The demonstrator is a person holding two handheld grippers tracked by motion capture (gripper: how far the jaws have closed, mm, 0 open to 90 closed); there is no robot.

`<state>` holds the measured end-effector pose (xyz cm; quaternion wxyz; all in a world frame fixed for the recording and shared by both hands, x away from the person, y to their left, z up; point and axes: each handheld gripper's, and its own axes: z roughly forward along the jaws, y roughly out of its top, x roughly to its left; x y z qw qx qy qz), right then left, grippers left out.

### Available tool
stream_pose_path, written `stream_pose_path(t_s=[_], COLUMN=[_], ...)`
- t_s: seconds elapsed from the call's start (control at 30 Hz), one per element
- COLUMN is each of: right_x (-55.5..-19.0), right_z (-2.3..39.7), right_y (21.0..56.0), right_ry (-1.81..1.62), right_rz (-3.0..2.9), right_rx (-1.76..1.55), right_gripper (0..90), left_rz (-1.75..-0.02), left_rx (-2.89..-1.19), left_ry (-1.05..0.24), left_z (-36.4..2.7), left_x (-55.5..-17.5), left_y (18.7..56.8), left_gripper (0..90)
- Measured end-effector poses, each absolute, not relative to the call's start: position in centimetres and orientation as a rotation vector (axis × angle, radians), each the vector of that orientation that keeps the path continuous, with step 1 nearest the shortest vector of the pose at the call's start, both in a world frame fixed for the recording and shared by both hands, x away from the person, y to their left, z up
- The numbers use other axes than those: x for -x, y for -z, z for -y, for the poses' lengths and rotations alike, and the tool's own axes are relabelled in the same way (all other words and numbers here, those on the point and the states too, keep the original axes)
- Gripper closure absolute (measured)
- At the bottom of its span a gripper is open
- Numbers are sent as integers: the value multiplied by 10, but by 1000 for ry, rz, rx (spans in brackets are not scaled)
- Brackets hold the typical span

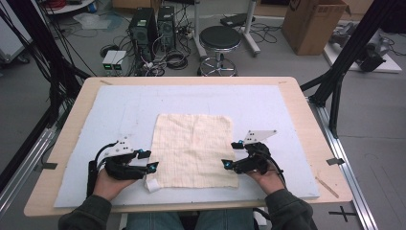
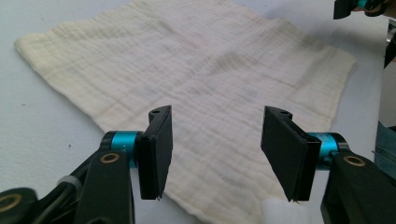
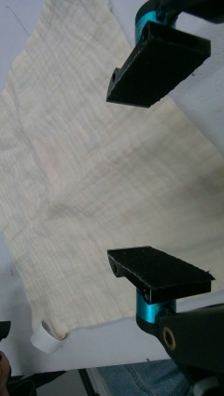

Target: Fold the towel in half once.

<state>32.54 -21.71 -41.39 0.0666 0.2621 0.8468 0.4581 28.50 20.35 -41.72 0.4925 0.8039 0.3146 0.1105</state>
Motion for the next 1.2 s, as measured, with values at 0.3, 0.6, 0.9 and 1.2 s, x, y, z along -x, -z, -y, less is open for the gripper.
stream_pose_path(t_s=[0.3, 0.6, 0.9, 1.2], right_x=[-340, -379, -416, -443], right_z=[223, 230, 224, 224], right_y=[409, 399, 378, 367], right_ry=[-1347, -1323, -1241, -1259], right_rz=[-2562, -2550, -2544, -2487], right_rx=[-813, -869, -896, -941], right_gripper=[204, 276, 322, 365], left_rz=[-780, -802, -865, -983], left_rx=[-1920, -1900, -1902, -1844], left_ry=[-221, -292, -318, -372], left_z=[-206, -206, -204, -207], left_x=[-301, -333, -371, -406], left_y=[410, 392, 372, 371], left_gripper=[441, 461, 519, 535])
